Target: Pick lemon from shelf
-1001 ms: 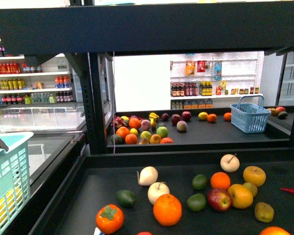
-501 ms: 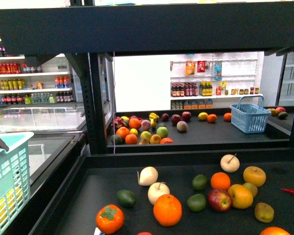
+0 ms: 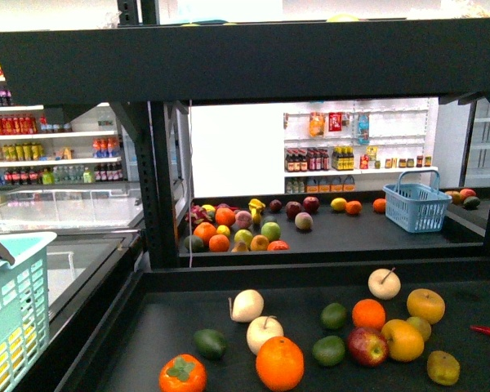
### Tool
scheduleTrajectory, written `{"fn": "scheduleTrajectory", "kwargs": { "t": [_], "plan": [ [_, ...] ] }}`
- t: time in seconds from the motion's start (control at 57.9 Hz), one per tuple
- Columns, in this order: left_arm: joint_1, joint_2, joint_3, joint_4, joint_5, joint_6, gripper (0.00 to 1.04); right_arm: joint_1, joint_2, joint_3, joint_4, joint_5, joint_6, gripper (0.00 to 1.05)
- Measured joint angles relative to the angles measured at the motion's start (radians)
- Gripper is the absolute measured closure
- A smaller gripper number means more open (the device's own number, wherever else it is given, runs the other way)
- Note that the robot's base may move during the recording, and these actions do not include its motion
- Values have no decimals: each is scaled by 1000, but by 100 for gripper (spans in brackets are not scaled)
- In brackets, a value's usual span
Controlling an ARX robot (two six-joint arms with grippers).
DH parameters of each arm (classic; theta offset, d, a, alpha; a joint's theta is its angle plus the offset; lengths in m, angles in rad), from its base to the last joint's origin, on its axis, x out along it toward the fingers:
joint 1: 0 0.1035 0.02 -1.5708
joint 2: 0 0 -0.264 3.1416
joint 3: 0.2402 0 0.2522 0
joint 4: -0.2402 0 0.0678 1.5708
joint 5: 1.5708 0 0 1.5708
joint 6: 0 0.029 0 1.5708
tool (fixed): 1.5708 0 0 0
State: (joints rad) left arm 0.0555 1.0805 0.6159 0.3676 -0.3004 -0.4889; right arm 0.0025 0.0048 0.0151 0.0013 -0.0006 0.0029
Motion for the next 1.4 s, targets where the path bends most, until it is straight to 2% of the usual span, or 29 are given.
{"fn": "scheduleTrajectory", "kwargs": {
  "t": [0.017, 0.052, 0.121, 0.173, 0.328, 0.363, 0.466, 0.518, 1.312, 1.398],
  "plan": [
    [-24, -34, -13, -11, -11, 30, 8, 0, 0, 0, 0, 0, 0, 7],
    [-41, -87, -39, -14, 36, 104, 12, 0, 0, 0, 0, 0, 0, 7],
    [-53, -255, -127, -68, 246, 291, 26, 0, 0, 0, 0, 0, 0, 7],
    [-55, -354, -181, -118, 290, 352, 34, 0, 0, 0, 0, 0, 0, 7],
    [-55, -713, -350, -325, 298, 451, 62, 0, 0, 0, 0, 0, 0, 7],
    [-55, -828, -400, -387, 299, 460, 71, 0, 0, 0, 0, 0, 0, 7],
    [-55, -968, -485, -391, 299, 471, 95, 0, 0, 0, 0, 0, 0, 7],
    [-55, -977, -497, -391, 299, 473, 103, 0, 0, 0, 0, 0, 0, 7],
    [-55, -1075, -603, -372, 301, 478, 102, 0, 0, 0, 0, 0, 0, 7],
    [-55, -1075, -603, -372, 301, 478, 89, 0, 0, 0, 0, 0, 0, 7]
  ]
}}
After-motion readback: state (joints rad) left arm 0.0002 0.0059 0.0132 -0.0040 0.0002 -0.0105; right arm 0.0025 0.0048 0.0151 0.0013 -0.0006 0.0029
